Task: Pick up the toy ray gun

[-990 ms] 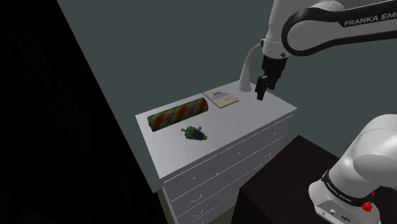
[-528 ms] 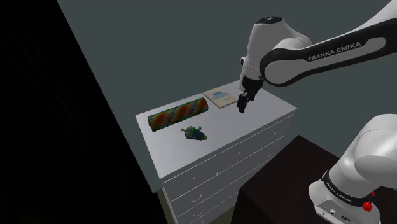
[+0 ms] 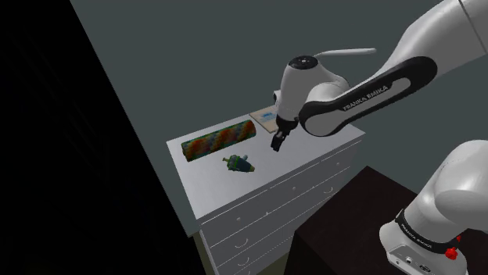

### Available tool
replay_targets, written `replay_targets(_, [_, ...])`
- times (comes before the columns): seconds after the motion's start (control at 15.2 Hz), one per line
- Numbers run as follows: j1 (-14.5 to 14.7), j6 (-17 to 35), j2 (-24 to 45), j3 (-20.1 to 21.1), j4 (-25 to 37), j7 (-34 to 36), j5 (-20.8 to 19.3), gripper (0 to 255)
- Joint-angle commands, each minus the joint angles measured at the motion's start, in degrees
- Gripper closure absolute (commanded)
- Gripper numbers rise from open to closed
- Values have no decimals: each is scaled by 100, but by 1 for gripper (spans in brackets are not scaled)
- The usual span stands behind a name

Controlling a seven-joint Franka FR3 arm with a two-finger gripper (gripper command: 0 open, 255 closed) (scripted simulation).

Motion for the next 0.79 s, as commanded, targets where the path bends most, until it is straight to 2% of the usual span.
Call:
replay_targets(0.0, [-75, 442, 500, 174, 149, 331, -436, 0])
replay_targets(0.13, [-148, 777, 968, 297, 330, 739, -1005, 0])
replay_targets(0.33, [-145, 1141, 1691, 340, 704, 1507, -2071, 0])
replay_targets(0.46, [-5, 1299, 2171, 234, 1015, 2044, -2811, 0])
replay_targets(0.73, [461, 1498, 3088, -136, 1735, 2971, -4087, 0])
